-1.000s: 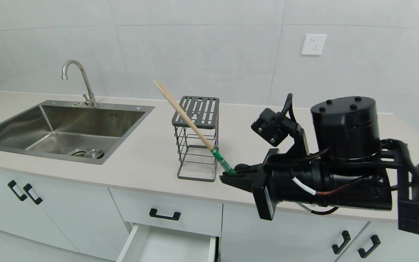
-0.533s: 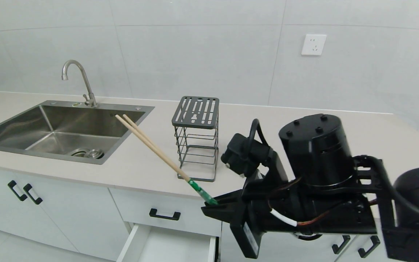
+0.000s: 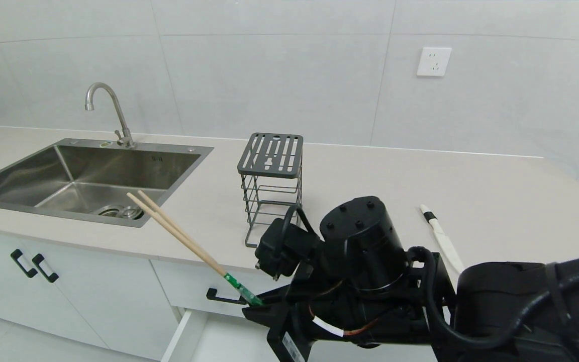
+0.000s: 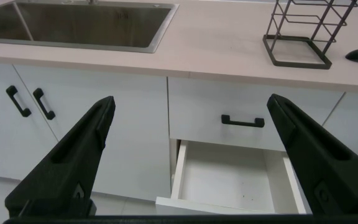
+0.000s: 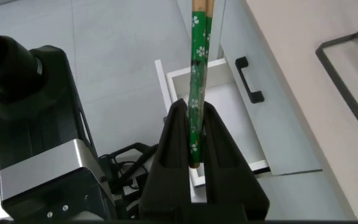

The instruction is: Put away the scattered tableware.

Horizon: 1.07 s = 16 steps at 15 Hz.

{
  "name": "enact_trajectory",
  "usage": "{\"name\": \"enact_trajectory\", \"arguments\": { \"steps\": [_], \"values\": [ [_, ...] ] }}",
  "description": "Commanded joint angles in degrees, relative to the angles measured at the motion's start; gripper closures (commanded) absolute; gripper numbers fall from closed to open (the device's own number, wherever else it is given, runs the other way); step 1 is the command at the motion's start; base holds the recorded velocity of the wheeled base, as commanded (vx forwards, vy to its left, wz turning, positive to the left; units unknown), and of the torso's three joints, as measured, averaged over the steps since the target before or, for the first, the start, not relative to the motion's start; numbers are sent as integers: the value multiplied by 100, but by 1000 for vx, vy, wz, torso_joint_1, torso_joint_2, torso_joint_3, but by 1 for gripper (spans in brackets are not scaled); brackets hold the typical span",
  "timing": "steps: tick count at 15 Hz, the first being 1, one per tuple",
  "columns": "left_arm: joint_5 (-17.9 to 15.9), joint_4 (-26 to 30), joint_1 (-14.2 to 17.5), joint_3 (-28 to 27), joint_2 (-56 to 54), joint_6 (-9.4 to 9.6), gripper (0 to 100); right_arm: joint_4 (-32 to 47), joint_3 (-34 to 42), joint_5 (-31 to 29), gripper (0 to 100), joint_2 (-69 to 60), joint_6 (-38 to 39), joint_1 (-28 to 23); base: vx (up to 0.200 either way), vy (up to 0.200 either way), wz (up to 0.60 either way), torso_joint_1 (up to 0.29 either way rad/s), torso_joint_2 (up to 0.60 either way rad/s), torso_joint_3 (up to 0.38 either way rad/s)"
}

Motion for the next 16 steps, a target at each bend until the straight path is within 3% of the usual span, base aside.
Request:
{"name": "enact_trajectory", "arguments": {
  "steps": [1,6,9,16],
  "values": [
    [0,-2,1,2,7,-1,0,1,-3,3,100,155,12,18,0,0,0,0,0,0],
    [0,-2,1,2,7,-1,0,71,-100,21,100,726,21,-35,0,0,0,-8,17,14],
    [0,-2,1,2,7,-1,0,458,-311,3,100,805,-41,-9,0,0,0,-183,369,188],
    [0,-2,1,2,7,-1,0,537,-522,3,100,849,-164,-9,0,0,0,-172,344,175]
  ]
}}
